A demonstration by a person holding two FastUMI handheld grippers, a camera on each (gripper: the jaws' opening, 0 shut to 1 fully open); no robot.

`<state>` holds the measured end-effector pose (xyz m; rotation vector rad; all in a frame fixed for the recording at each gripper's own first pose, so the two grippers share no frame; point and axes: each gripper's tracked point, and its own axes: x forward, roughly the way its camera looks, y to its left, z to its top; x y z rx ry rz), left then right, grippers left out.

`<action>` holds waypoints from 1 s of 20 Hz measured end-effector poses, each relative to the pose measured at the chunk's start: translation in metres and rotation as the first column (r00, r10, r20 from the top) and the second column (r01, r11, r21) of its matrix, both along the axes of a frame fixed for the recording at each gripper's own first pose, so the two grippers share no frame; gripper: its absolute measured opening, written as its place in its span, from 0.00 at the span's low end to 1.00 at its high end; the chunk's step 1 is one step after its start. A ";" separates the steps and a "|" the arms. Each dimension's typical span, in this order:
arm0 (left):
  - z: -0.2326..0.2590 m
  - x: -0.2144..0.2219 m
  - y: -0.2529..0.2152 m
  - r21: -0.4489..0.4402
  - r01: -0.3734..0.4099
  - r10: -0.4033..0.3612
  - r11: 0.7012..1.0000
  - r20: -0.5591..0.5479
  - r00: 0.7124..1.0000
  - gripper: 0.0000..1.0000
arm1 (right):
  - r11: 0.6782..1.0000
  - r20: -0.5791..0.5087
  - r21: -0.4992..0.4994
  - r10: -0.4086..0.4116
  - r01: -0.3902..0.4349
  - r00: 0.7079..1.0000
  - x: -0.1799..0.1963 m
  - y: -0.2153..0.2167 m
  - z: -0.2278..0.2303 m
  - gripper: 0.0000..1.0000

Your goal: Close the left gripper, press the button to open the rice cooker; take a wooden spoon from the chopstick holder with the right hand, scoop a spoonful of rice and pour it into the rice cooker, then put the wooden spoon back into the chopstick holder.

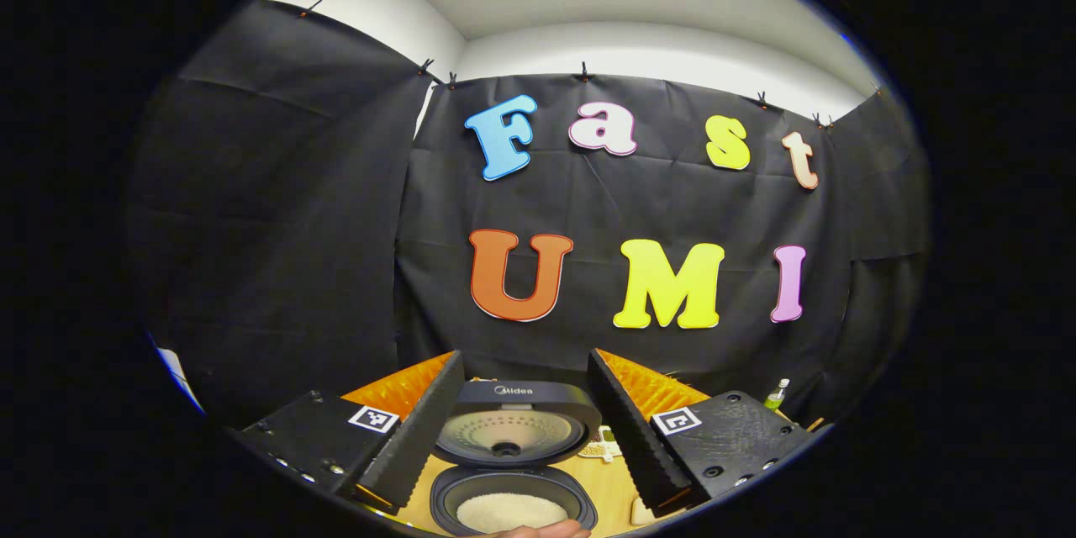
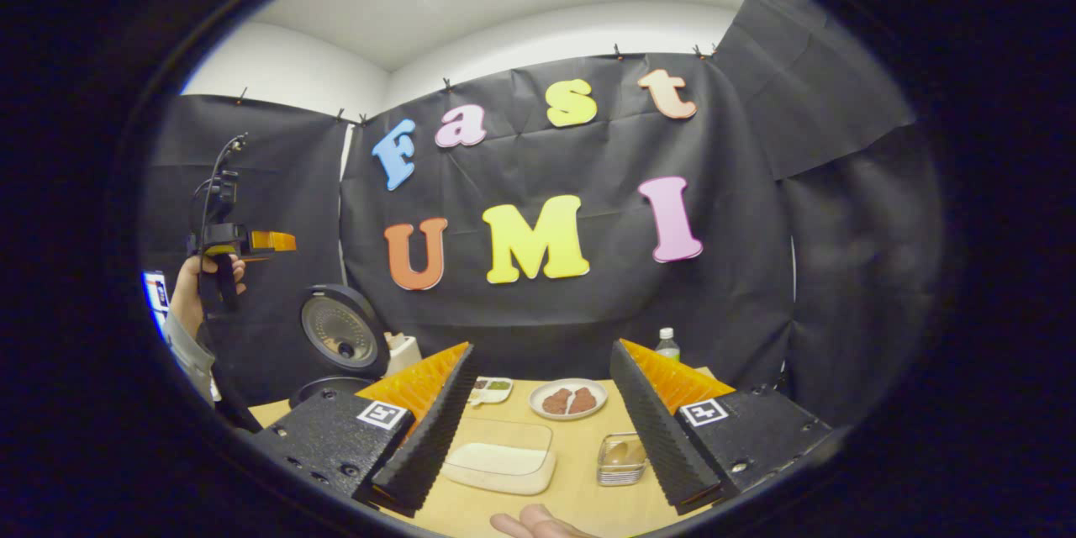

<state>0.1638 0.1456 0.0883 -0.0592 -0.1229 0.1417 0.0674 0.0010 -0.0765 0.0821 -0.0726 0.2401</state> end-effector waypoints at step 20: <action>-0.093 0.124 0.044 -0.054 -0.120 0.099 0.991 -0.291 0.952 0.99 | 0.994 0.043 0.093 -0.060 0.056 0.997 0.002 -0.057 -0.004 1.00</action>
